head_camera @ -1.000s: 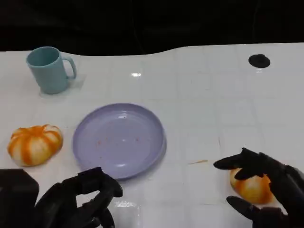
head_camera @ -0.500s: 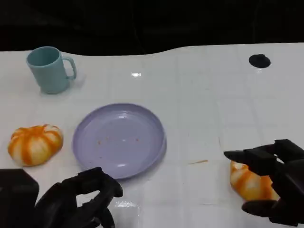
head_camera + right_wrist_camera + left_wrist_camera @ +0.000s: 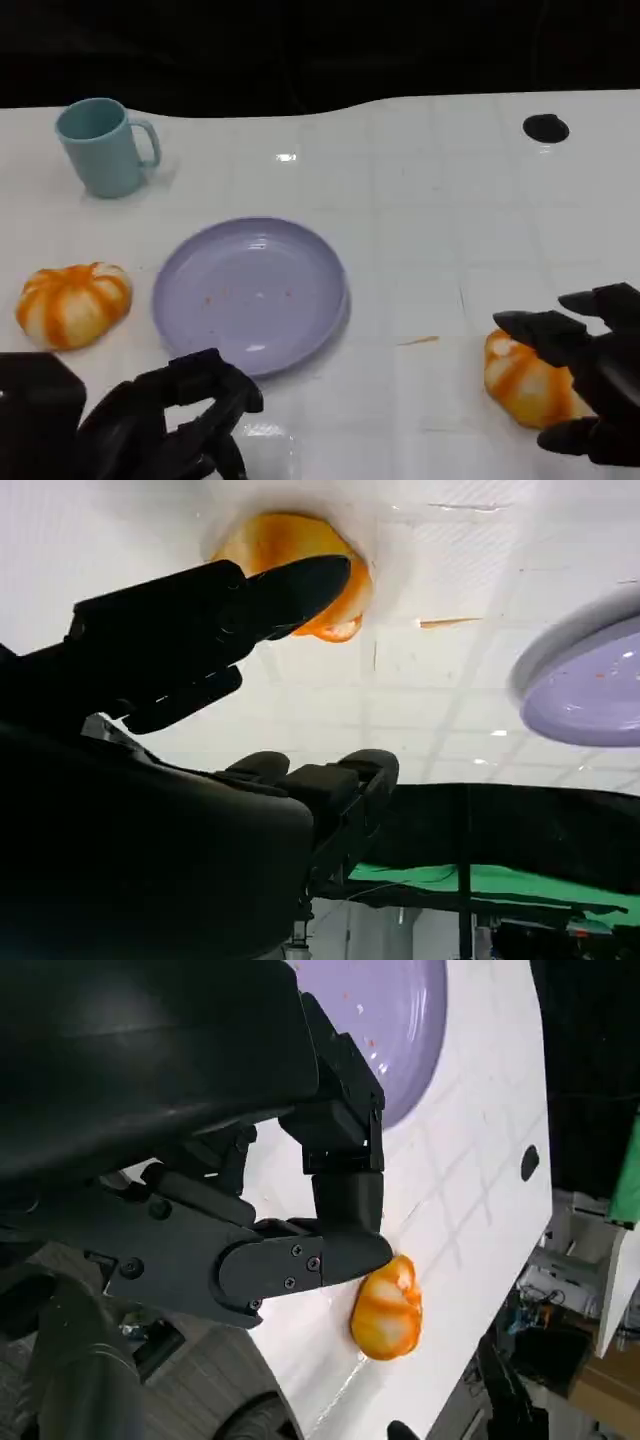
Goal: Grasp the bread from the table and place it into the plate.
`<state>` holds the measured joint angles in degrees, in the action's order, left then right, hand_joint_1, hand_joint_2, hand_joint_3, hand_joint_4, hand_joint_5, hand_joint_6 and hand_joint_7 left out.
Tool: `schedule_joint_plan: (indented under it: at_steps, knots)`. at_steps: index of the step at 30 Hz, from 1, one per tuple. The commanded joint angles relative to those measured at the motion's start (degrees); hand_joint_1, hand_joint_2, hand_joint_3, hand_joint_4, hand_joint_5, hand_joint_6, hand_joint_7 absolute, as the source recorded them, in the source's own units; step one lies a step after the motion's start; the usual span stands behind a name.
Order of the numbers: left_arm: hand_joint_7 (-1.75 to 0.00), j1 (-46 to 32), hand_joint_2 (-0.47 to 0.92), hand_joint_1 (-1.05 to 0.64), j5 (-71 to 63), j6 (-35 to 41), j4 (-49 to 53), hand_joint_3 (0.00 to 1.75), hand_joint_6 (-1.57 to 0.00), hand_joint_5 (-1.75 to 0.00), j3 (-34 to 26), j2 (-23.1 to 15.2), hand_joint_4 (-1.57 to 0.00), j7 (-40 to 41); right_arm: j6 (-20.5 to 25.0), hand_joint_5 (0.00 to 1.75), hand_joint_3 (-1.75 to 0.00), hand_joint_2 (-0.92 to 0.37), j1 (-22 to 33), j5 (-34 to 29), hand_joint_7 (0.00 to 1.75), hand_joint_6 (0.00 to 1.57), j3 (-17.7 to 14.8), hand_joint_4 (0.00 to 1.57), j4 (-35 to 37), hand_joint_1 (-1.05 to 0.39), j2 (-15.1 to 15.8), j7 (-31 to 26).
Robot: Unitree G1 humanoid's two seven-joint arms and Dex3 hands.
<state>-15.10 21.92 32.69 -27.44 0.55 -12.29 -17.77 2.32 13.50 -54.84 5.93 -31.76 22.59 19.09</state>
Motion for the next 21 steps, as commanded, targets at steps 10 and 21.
schedule_joint_plan:
  at_steps: [10, 21]
  knots:
    - [-1.43, 0.16, 0.92, -0.45, -0.75, -0.05, -0.44, 0.5, -0.63, -1.75, 0.42, -0.08, -0.7, 0.88, -0.73, 0.42, -0.01, -0.84, -8.27, -0.93, 0.02, 0.39, 3.38, 0.13, 15.7, -0.49, 2.18, -1.81]
    - [-1.43, 0.08, 0.92, -0.44, -0.66, 0.6, -1.07, 0.5, -0.64, -1.75, 0.28, 0.21, -0.71, 0.99, 0.59, 0.24, -0.01, -0.86, -14.61, -0.42, 0.01, 0.44, 8.14, 0.25, 28.62, -0.51, 1.47, -4.38]
